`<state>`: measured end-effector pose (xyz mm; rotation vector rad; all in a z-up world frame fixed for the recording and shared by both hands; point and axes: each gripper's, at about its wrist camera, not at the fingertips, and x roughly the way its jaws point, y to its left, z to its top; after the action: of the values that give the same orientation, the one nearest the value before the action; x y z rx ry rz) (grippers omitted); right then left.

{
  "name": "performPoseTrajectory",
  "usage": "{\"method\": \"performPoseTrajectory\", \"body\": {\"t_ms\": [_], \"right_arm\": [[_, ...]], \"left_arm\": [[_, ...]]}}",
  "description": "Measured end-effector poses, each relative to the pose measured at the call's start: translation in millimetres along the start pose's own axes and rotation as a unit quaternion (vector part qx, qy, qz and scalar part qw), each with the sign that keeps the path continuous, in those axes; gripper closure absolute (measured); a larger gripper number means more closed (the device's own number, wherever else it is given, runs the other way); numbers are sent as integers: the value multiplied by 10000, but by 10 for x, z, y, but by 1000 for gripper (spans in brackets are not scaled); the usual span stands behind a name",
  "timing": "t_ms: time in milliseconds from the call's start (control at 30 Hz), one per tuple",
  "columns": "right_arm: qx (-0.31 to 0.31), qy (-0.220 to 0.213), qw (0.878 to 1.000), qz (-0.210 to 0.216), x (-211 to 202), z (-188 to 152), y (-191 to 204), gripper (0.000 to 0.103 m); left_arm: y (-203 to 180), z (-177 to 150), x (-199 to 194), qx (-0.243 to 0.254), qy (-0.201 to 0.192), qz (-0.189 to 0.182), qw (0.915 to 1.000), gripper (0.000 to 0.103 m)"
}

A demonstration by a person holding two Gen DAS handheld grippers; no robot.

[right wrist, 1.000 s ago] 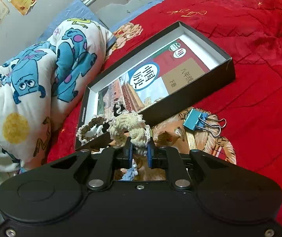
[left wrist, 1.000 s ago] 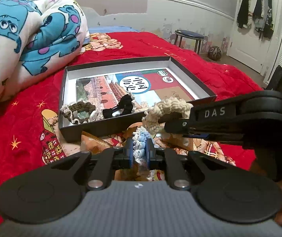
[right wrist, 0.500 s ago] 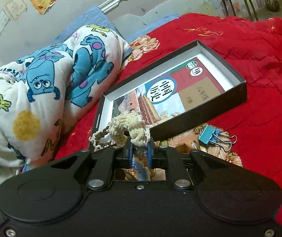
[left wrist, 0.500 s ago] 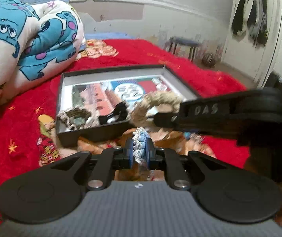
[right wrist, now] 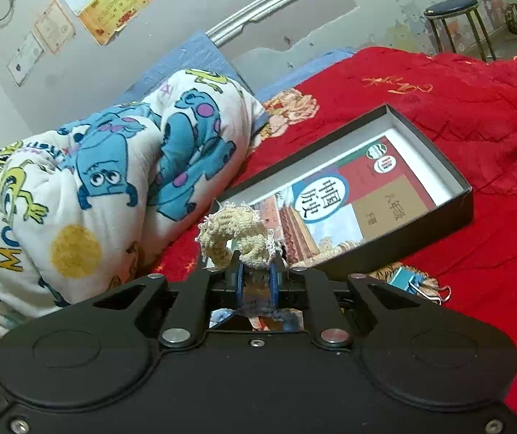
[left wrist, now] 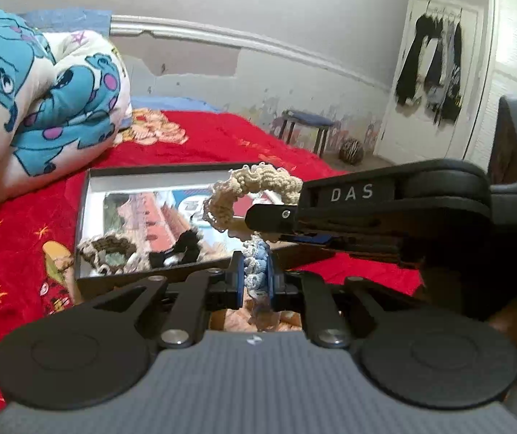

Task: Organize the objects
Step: 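Lift both held scrunchies and carry them over the box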

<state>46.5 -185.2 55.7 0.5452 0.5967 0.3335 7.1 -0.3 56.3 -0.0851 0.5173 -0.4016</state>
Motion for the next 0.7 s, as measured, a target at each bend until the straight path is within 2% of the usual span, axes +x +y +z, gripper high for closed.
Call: {"method": "performPoseTrajectory", "body": {"t_ms": [100,167,367,700], "right_arm": [[4,-54,10000,39,-14,45,-3,89],[61,-74,9999,113,-42,85,-18,89],[143,-267,9994,151,-137,231,-91,89],[241,-576,9980,133,-244,446,-250,89]], "left_arm": [[-21,14,-16,82,-151,-43,9998,88],[-48,5,20,283,-174,116,9994,88],[-23,24,90,273,-252,277,9989,88],[-49,168,-25,111,-985,233,9948,88]]}}
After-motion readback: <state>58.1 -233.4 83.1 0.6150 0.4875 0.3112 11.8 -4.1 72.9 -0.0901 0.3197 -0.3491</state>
